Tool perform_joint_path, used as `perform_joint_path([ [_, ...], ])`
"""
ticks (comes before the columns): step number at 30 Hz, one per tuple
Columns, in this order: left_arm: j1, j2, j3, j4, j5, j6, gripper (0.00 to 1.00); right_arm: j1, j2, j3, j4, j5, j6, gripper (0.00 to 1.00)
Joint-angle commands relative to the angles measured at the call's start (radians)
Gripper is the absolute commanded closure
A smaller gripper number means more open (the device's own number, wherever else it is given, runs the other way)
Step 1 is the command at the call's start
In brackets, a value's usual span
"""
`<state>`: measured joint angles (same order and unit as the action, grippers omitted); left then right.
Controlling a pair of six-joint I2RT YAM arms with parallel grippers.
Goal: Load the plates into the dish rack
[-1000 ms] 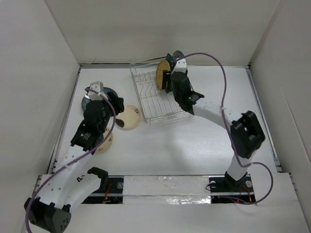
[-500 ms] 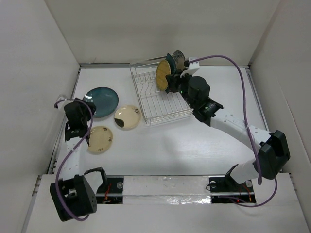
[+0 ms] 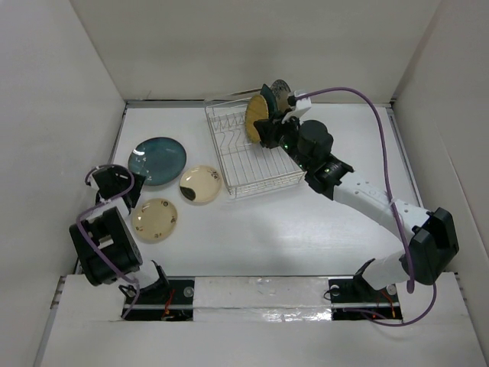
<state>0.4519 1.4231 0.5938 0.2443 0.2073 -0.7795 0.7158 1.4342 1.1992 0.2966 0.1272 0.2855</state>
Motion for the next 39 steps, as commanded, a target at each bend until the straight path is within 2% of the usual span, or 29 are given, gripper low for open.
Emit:
perform_joint_path([
  [1, 0.004, 0.055, 0.083, 0.093, 0.070, 0.014, 0.39, 0.013, -0.014, 0.034, 0.029, -0.031, 0.006, 0.78],
  [4, 0.004, 0.117, 0.127, 0.087, 0.064, 0.029, 0.42, 0.013, -0.009, 0.037, 0.030, -0.028, 0.004, 0.78],
  [7, 0.004, 0.175, 0.156, 0.102, 0.072, 0.023, 0.50, 0.013, -0.003, 0.039, 0.032, -0.026, 0.004, 0.77],
  [9, 0.004, 0.203, 0.156, 0.122, 0.090, 0.010, 0.65, 0.013, 0.005, 0.040, 0.032, -0.021, 0.004, 0.77],
  [10, 0.004, 0.221, 0.144, 0.131, 0.095, -0.012, 0.78, 0.013, 0.009, 0.042, 0.029, -0.012, 0.000, 0.77],
  [11, 0.004, 0.227, 0.136, 0.144, 0.093, -0.021, 0.79, 0.013, 0.011, 0.043, 0.026, -0.006, -0.003, 0.77],
  [13, 0.004, 0.246, 0.126, 0.174, 0.093, -0.036, 0.79, 0.002, 0.017, 0.043, 0.023, 0.011, -0.009, 0.77],
  [17, 0.004, 0.275, 0.126, 0.191, 0.106, -0.044, 0.60, -0.007, 0.022, 0.045, 0.021, -0.001, -0.006, 0.77],
  [20, 0.004, 0.283, 0.124, 0.211, 0.112, -0.053, 0.54, -0.007, 0.023, 0.043, 0.024, -0.003, -0.003, 0.77],
  [22, 0.004, 0.292, 0.132, 0.217, 0.118, -0.058, 0.53, -0.007, 0.028, 0.045, 0.022, -0.011, -0.002, 0.77],
  [26, 0.004, 0.298, 0.121, 0.274, 0.132, -0.076, 0.76, -0.007, 0.019, 0.042, 0.021, -0.008, 0.000, 0.77],
  [30, 0.004, 0.315, 0.135, 0.291, 0.144, -0.078, 0.76, -0.007, -0.007, 0.031, 0.018, 0.005, -0.003, 0.77],
  [31, 0.004, 0.321, 0.139, 0.293, 0.149, -0.078, 0.81, -0.007, -0.012, 0.028, 0.016, 0.008, -0.006, 0.77],
  [32, 0.004, 0.323, 0.139, 0.294, 0.156, -0.079, 1.00, -0.007, -0.023, 0.026, 0.022, 0.011, -0.008, 0.77],
  [35, 0.004, 0.313, 0.124, 0.331, 0.170, -0.086, 1.00, -0.007, -0.034, 0.023, 0.021, 0.023, -0.016, 0.77],
  [39, 0.004, 0.252, 0.077, 0.490, 0.242, -0.171, 1.00, -0.016, -0.012, 0.030, 0.019, 0.008, -0.014, 0.78],
])
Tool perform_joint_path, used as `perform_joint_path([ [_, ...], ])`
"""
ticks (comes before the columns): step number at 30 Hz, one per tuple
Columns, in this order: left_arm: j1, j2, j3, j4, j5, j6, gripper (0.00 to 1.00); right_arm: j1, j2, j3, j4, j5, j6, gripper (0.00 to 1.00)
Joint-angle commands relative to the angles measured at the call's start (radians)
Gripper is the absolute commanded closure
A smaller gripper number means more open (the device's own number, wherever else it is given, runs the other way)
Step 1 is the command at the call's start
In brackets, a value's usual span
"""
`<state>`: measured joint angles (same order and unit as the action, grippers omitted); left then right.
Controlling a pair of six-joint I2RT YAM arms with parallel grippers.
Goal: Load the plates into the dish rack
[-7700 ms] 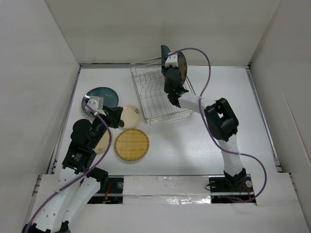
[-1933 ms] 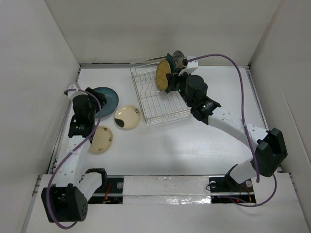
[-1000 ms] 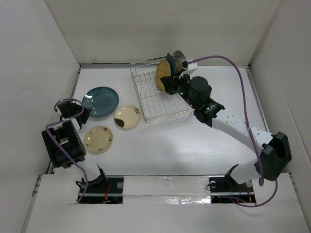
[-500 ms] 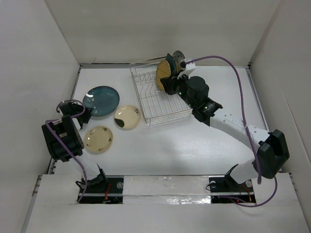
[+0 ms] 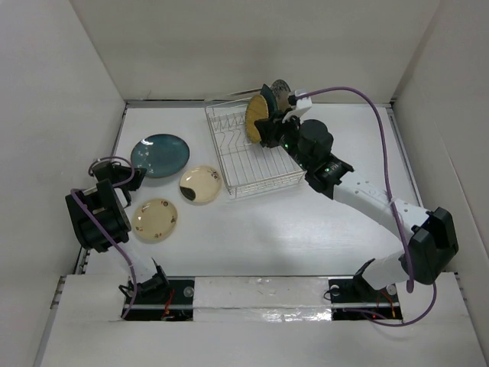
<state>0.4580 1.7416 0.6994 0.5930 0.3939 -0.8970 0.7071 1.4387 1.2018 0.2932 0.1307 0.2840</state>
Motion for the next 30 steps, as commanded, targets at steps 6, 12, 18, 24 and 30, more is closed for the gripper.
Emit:
perform_joint_path([
  [6, 0.016, -0.191, -0.044, 0.247, 0.088, -0.109, 1.00, -0.008, 0.012, 0.038, 0.029, -0.046, 0.006, 0.77],
  [12, 0.025, -0.241, -0.057, 0.318, 0.109, -0.154, 1.00, 0.011, 0.034, 0.053, 0.031, -0.078, 0.004, 0.73],
  [18, 0.025, -0.350, -0.051, 0.337, 0.135, -0.181, 1.00, 0.032, 0.112, 0.114, -0.012, -0.120, -0.017, 0.63],
  [24, -0.018, -0.468, -0.118, 0.428, 0.189, -0.255, 1.00, 0.054, 0.219, 0.240, -0.071, -0.207, -0.014, 0.30],
  [30, -0.030, -0.505, -0.231, 0.582, 0.281, -0.372, 1.00, 0.054, 0.402, 0.413, -0.146, -0.296, 0.009, 0.08],
])
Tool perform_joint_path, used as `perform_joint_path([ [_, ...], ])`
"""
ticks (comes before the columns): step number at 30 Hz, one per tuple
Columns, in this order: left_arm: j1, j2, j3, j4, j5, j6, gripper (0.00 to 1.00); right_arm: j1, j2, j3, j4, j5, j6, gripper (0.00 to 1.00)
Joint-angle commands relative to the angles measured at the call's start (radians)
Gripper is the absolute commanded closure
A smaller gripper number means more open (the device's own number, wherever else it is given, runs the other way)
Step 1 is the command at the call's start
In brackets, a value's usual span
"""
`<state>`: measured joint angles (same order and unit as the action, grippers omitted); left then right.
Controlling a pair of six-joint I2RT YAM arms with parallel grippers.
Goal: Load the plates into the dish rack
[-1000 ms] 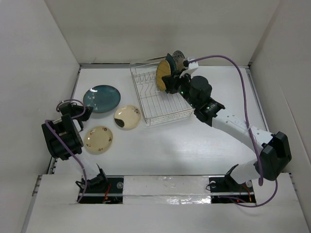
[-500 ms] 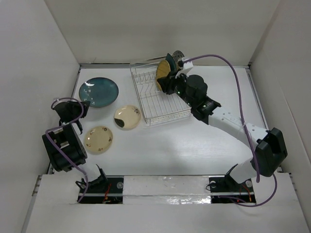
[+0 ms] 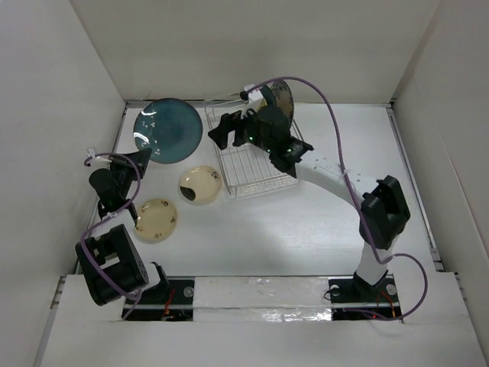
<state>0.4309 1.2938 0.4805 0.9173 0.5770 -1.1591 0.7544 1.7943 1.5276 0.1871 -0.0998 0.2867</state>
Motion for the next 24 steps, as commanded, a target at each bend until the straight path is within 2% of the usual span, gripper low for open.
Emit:
perform_joint_path([
  [1, -0.003, -0.073, -0.017, 0.256, 0.107, -0.106, 1.00, 0.006, 0.071, 0.145, -0.054, -0.083, 0.006, 0.07],
  [4, -0.014, -0.093, -0.028, 0.276, 0.139, -0.114, 1.00, 0.006, 0.177, 0.279, -0.139, -0.100, 0.008, 0.06],
  [6, -0.037, -0.109, -0.034, 0.281, 0.158, -0.116, 1.00, 0.006, 0.221, 0.308, -0.159, -0.094, 0.023, 0.06],
  [12, -0.037, -0.140, -0.066, 0.339, 0.208, -0.146, 1.00, -0.004, 0.223, 0.266, -0.117, -0.071, 0.072, 0.06],
  [14, -0.037, -0.134, -0.072, 0.359, 0.228, -0.159, 1.00, -0.013, 0.218, 0.256, -0.089, -0.131, 0.084, 0.07],
  [18, -0.037, -0.131, -0.094, 0.406, 0.248, -0.179, 1.00, -0.033, 0.249, 0.264, -0.038, -0.293, 0.156, 0.25],
  [19, -0.037, -0.137, -0.095, 0.404, 0.251, -0.177, 1.00, -0.033, 0.254, 0.258, -0.022, -0.323, 0.193, 0.41],
  [22, -0.037, -0.154, -0.082, 0.324, 0.247, -0.136, 1.00, -0.044, 0.254, 0.212, 0.075, -0.411, 0.252, 0.67],
  [23, -0.037, -0.165, -0.080, 0.312, 0.247, -0.126, 1.00, -0.044, 0.249, 0.194, 0.127, -0.425, 0.288, 0.88],
  [24, -0.037, -0.169, -0.077, 0.301, 0.245, -0.117, 1.00, -0.055, 0.232, 0.175, 0.153, -0.426, 0.305, 0.95],
])
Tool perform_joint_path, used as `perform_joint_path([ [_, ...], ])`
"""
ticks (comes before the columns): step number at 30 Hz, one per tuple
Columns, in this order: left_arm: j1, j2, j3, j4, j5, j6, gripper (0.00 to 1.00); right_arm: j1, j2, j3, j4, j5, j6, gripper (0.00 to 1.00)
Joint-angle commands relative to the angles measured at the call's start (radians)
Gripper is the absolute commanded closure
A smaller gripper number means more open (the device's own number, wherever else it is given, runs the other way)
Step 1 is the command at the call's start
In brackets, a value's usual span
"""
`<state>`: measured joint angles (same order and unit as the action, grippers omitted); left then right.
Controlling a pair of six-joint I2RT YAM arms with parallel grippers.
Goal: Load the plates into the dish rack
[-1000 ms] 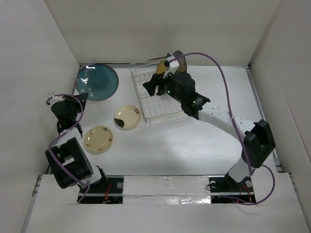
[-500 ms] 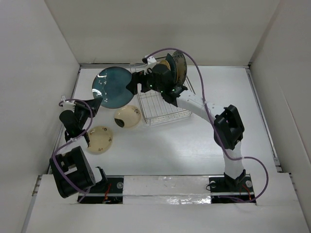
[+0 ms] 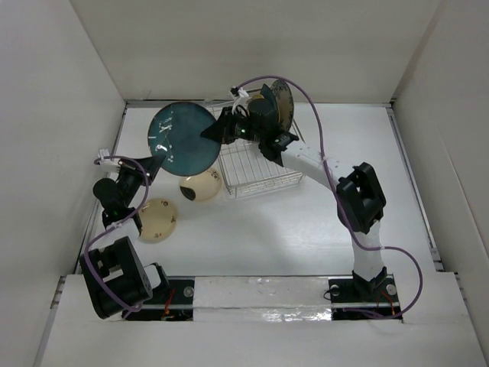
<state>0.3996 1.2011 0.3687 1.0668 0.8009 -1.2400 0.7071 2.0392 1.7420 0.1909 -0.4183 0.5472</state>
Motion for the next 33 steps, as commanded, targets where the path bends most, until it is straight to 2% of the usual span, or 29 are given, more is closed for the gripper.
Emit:
perform_joint_path([
  [1, -0.005, -0.083, 0.036, 0.127, 0.018, -0.030, 1.00, -0.008, -0.020, -0.065, 0.168, -0.106, 0.054, 1.00],
  [2, -0.005, -0.098, 0.038, 0.107, 0.014, -0.020, 1.00, -0.017, -0.030, -0.078, 0.189, -0.093, 0.065, 1.00],
  [3, -0.005, -0.106, 0.045, 0.052, 0.009, 0.008, 0.86, -0.017, -0.054, -0.091, 0.203, -0.085, 0.072, 1.00],
  [5, -0.005, -0.145, 0.053, 0.003, -0.012, 0.040, 0.66, -0.029, -0.083, -0.128, 0.246, -0.064, 0.085, 1.00],
  [6, -0.005, -0.159, 0.068, -0.057, -0.020, 0.080, 0.50, -0.040, -0.100, -0.137, 0.254, -0.053, 0.091, 1.00],
  [9, -0.005, -0.228, 0.108, -0.179, -0.040, 0.144, 0.32, -0.067, -0.163, -0.160, 0.269, 0.002, 0.097, 1.00],
  [13, -0.005, -0.333, 0.147, -0.371, -0.103, 0.279, 0.24, -0.077, -0.258, -0.147, 0.162, 0.220, -0.025, 1.00],
  [14, -0.005, -0.380, 0.157, -0.446, -0.145, 0.328, 0.17, -0.077, -0.287, -0.131, 0.113, 0.330, -0.092, 1.00],
  [18, -0.005, -0.491, 0.171, -0.540, -0.193, 0.427, 0.12, -0.077, -0.300, -0.072, 0.000, 0.591, -0.251, 1.00],
  [20, -0.016, -0.549, 0.174, -0.593, -0.195, 0.464, 0.13, -0.077, -0.292, -0.029, -0.042, 0.729, -0.335, 1.00],
  [22, -0.059, -0.574, 0.180, -0.639, -0.192, 0.516, 0.18, -0.086, -0.274, -0.003, -0.060, 0.803, -0.377, 1.00],
  [26, -0.171, -0.583, 0.231, -0.729, -0.178, 0.623, 0.37, -0.106, -0.229, 0.085, -0.085, 0.906, -0.466, 1.00],
  [27, -0.198, -0.590, 0.242, -0.748, -0.190, 0.645, 0.49, -0.106, -0.214, 0.106, -0.093, 0.923, -0.481, 1.00],
  [29, -0.269, -0.633, 0.265, -0.804, -0.247, 0.709, 0.64, -0.106, -0.174, 0.146, -0.111, 0.958, -0.516, 1.00],
  [31, -0.329, -0.687, 0.277, -0.864, -0.337, 0.776, 0.93, -0.115, -0.142, 0.201, -0.122, 0.957, -0.535, 1.00],
  [32, -0.344, -0.702, 0.280, -0.884, -0.366, 0.798, 0.93, -0.115, -0.129, 0.202, -0.131, 0.958, -0.535, 1.00],
  [33, -0.357, -0.716, 0.283, -0.902, -0.393, 0.816, 0.98, -0.115, -0.116, 0.233, -0.137, 0.961, -0.547, 1.00],
])
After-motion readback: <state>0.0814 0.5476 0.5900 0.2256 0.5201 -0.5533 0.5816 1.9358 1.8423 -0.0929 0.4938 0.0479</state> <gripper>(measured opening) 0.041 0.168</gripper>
